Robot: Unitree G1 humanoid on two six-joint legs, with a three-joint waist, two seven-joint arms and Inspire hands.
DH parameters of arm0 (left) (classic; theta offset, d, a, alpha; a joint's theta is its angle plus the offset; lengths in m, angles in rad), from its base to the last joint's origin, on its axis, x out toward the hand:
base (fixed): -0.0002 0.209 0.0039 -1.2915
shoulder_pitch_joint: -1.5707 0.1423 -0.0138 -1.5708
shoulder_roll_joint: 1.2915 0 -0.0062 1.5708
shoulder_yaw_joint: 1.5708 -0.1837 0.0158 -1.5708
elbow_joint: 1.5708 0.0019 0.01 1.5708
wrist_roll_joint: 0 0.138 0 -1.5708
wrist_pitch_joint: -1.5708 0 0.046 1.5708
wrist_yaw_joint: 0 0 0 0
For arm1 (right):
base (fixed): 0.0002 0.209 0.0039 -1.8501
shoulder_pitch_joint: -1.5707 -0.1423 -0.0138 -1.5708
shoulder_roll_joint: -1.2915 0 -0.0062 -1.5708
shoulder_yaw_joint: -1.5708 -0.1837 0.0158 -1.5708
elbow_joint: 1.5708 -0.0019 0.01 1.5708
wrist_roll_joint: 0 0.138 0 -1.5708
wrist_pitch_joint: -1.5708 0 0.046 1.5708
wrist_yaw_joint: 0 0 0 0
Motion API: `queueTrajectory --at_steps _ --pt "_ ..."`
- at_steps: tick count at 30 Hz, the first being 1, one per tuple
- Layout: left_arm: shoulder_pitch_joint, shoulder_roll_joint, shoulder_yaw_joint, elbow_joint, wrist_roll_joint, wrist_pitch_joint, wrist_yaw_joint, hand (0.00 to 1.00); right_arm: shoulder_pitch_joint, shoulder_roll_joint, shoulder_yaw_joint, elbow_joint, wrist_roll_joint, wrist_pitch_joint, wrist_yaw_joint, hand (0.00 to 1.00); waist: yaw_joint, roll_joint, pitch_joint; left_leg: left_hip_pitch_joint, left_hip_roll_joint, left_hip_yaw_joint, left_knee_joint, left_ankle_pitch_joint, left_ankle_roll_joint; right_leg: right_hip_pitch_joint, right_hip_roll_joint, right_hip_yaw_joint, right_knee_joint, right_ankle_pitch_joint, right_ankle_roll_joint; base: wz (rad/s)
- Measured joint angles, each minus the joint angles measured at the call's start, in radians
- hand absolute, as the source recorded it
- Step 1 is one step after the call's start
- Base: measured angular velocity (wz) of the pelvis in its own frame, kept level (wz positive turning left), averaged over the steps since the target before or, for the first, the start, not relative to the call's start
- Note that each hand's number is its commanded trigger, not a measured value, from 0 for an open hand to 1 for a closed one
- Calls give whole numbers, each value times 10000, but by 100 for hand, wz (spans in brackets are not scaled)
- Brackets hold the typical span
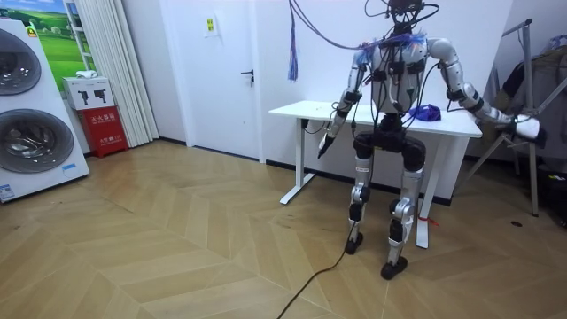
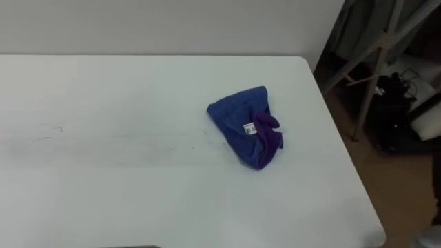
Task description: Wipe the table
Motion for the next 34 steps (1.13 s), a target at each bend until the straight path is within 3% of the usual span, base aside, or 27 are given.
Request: queueTrajectory --at_steps 6,11,16,18,27,32,34 --pt "78 -40 248 262 68 63 -68 0 1089 181 -856 1906 2453 145 -106 0 -264 118 18 -120 1 -28 284 -161 19 20 14 1 3 -4 6 0" --pt "-4 -162 335 688 128 195 -101 0 1896 552 -629 3187 2431 597 539 0 -353 212 40 -156 -1 -32 419 -280 26 12 10 186 20 -53 86 -5" --pt "-16 -203 -177 967 340 421 -131 0 2406 1006 709 3629 398 1213 1538 0 -336 246 47 -137 -1 -45 460 -334 -12 -15 10 197 25 -55 89 0" --pt "-186 -173 -585 1045 366 486 -152 0 2343 1219 1797 3544 -635 1360 2006 0 -199 282 51 -178 21 -44 583 -375 -19 -9 34 224 14 -55 89 0" --pt "-512 -273 -1589 1474 534 485 148 0 1394 1760 3599 3073 -3131 1395 2445 0 180 668 40 -146 18 -29 589 -352 25 36 37 176 10 -55 89 1" --pt "-651 -533 -1720 1489 534 476 508 0 1223 2161 3976 2355 -3409 1317 2436 0 358 723 67 -181 -12 -135 520 -343 21 40 40 159 -28 -71 114 6" --pt "-670 -573 -1914 1524 535 411 672 0 1076 2271 4294 2287 -3096 1102 2425 0 423 717 70 -183 -8 -134 485 -339 15 29 50 169 -60 -71 114 2"
